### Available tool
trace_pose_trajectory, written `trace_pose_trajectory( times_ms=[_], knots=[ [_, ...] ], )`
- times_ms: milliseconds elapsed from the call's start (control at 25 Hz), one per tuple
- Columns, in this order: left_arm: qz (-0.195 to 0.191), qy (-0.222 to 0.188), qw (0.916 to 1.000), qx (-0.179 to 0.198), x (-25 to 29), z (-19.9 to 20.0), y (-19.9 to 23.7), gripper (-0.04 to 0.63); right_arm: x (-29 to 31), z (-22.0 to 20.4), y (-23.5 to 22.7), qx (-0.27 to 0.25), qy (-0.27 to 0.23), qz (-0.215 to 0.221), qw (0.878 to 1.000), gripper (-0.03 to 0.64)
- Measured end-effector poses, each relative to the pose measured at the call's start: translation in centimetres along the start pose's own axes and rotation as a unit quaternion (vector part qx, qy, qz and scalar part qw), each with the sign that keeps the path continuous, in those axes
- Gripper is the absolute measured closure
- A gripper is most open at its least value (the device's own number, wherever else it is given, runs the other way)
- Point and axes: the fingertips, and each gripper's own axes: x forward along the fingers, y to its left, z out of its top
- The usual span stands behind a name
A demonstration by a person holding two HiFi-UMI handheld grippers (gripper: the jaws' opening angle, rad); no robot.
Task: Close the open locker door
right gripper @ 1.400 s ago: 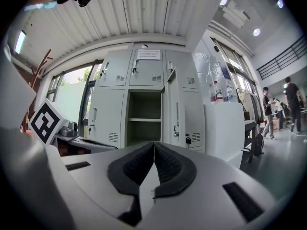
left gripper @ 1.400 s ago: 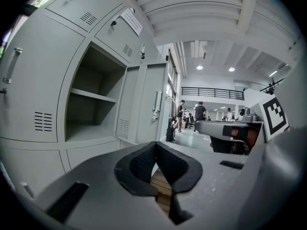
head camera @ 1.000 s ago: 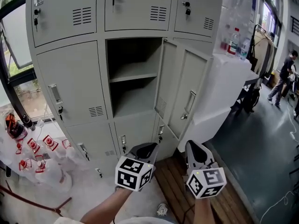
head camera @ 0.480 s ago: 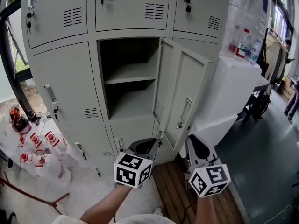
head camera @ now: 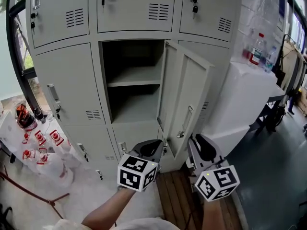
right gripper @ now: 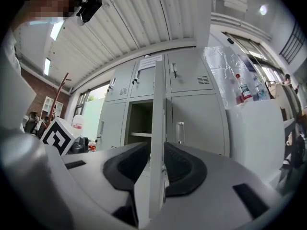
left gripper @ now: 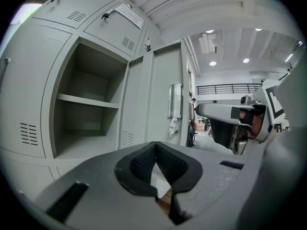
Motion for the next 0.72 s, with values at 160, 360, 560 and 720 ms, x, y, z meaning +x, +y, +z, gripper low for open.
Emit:
trace_pose_trajectory(
  times_ms=[160, 360, 560, 720],
  knots=[
    [0.020, 0.001, 0.9998, -0.002, 0.4, -0.1, 0.3, 0.589, 0.9, 0.0, -0.4, 0.012, -0.003, 0.038, 0.999, 0.518],
    [0.049, 0.001, 0.9988, -0.008, 0.5, -0.1, 0.8, 0.589, 1.8, 0.3, -0.8, 0.035, -0.013, 0.097, 0.995, 0.499],
    [0.074, 0.001, 0.9971, -0.017, 0.8, -0.3, 1.2, 0.589, 2.1, 1.1, -1.5, 0.067, -0.030, 0.162, 0.984, 0.499],
    [0.089, 0.001, 0.9958, -0.022, 1.1, -0.6, 1.2, 0.589, 2.3, 1.4, -1.9, 0.088, -0.038, 0.210, 0.973, 0.499]
  ],
)
